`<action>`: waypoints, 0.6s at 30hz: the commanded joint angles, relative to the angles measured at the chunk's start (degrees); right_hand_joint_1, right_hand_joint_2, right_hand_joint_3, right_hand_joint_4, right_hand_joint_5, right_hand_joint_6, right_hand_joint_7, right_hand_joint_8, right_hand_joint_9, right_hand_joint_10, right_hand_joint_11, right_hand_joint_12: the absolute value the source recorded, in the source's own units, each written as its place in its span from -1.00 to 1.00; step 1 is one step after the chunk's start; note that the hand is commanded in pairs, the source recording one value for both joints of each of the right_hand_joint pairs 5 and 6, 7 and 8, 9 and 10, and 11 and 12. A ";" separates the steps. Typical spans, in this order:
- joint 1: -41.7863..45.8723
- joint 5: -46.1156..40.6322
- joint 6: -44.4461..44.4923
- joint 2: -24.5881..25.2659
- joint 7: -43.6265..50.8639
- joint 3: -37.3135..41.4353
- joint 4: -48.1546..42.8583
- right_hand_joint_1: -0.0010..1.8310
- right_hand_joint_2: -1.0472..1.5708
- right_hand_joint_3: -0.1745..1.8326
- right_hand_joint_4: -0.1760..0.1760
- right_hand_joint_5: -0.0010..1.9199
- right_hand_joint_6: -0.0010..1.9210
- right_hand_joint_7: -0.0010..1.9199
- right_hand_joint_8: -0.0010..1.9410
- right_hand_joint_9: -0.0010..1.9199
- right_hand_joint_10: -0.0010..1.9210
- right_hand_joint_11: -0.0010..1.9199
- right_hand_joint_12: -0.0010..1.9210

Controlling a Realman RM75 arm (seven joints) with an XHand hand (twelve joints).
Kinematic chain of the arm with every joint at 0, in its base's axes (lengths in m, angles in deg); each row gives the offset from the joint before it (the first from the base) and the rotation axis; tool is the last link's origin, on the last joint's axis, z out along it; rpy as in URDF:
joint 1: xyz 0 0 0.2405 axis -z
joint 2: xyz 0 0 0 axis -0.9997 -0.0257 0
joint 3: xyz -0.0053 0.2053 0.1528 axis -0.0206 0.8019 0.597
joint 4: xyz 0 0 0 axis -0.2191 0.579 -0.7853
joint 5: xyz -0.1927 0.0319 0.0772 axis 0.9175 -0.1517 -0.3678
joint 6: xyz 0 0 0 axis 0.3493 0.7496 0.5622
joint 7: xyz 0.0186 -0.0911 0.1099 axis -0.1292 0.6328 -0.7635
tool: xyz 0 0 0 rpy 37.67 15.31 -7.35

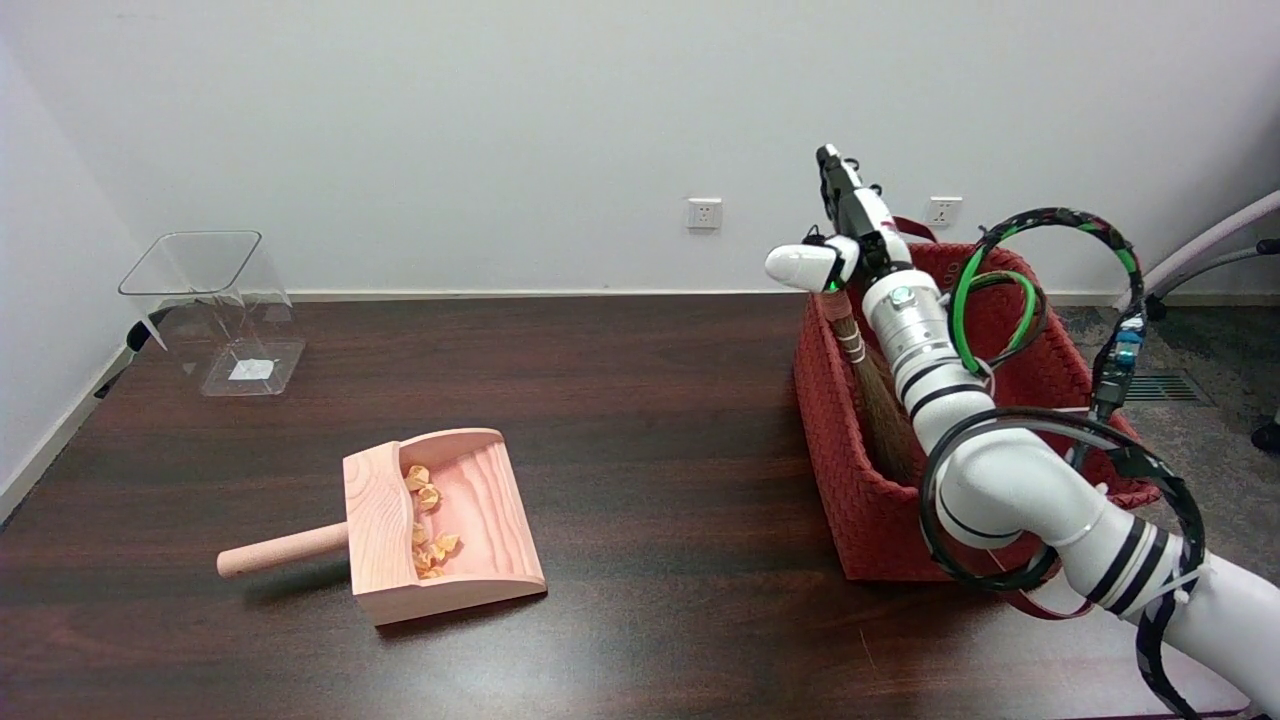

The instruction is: Place the broom in the basket.

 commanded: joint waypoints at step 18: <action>4.72 10.24 0.39 -1.54 -0.36 18.28 2.54 0.00 -0.75 -0.05 0.00 -1.00 -1.00 -1.00 -1.00 -1.00 -1.00 -1.00 -1.00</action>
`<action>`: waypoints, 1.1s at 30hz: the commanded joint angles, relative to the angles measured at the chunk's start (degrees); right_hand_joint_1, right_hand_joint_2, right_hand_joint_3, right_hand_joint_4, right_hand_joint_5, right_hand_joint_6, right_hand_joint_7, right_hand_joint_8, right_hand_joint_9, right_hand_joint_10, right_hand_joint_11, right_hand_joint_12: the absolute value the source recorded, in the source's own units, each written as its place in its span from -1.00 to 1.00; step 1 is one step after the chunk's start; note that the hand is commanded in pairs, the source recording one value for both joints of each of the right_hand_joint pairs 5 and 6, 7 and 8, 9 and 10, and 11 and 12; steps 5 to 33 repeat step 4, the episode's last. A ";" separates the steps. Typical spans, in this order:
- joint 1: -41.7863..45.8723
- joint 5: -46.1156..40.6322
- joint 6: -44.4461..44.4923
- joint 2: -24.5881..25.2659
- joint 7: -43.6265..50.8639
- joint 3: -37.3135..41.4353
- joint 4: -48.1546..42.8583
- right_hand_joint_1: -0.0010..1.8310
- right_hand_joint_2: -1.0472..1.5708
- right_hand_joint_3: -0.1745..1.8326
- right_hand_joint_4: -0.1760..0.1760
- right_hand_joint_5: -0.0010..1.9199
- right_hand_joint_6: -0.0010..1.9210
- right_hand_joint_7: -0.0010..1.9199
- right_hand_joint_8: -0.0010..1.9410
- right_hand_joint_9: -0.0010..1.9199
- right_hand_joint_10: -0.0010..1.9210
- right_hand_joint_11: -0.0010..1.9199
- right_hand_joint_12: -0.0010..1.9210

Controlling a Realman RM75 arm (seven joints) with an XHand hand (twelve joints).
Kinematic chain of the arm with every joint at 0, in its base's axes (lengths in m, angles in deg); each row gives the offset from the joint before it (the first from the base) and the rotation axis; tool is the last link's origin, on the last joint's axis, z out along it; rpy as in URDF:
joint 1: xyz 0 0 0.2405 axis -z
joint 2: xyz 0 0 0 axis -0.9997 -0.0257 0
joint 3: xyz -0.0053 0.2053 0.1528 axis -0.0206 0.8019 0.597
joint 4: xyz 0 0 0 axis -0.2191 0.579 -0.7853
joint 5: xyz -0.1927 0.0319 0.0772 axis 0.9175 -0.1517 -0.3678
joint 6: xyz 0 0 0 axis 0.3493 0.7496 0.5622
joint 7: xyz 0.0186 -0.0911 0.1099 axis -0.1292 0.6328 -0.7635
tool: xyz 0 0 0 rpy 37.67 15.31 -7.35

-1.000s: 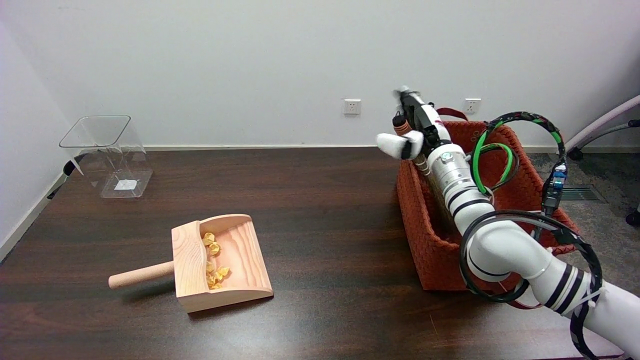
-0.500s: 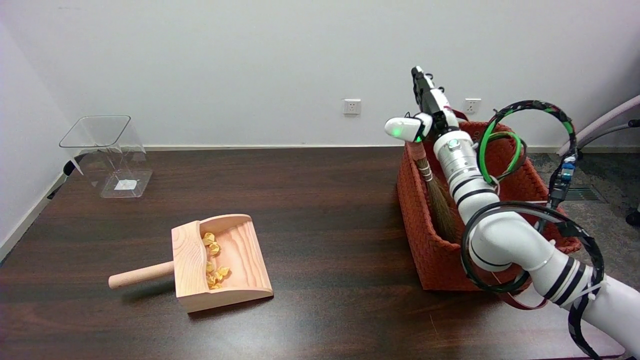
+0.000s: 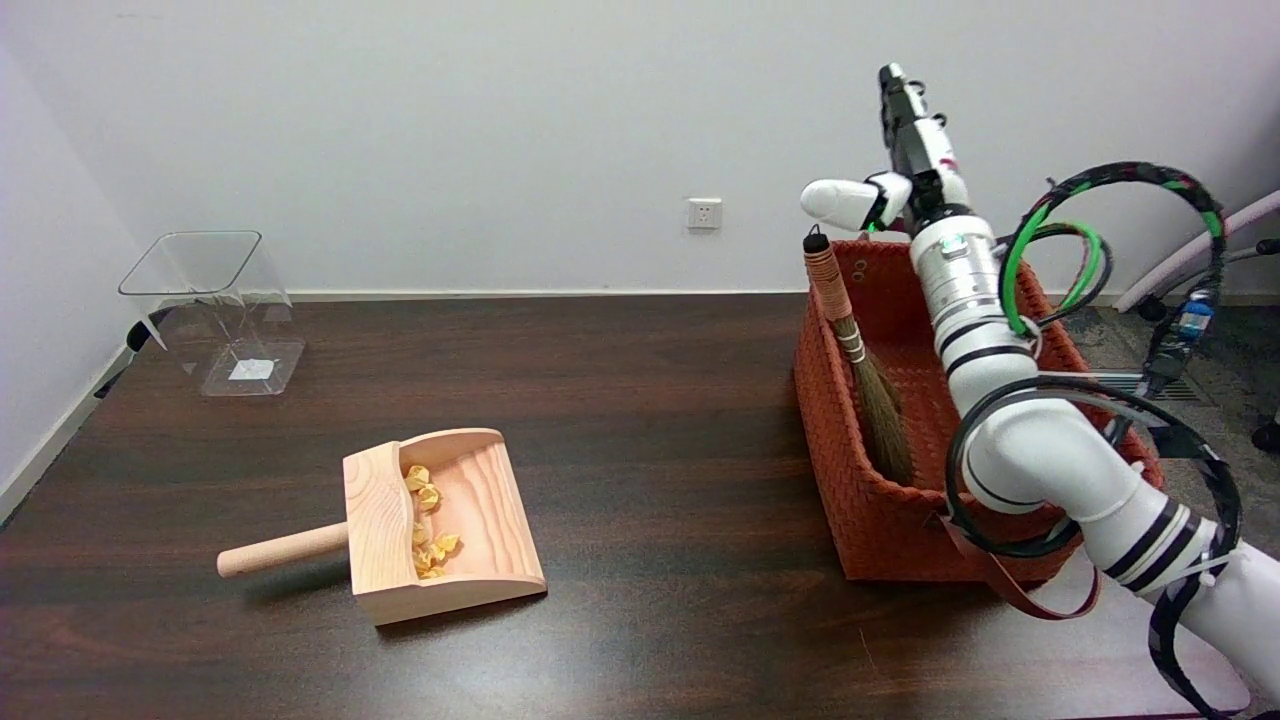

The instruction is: Place the broom in the basket.

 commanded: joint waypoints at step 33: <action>6.09 6.41 0.84 -0.88 -0.47 13.56 -0.22 0.01 -0.75 -0.03 0.00 -1.00 -1.00 -1.00 -1.00 -1.00 -1.00 -1.00 -1.00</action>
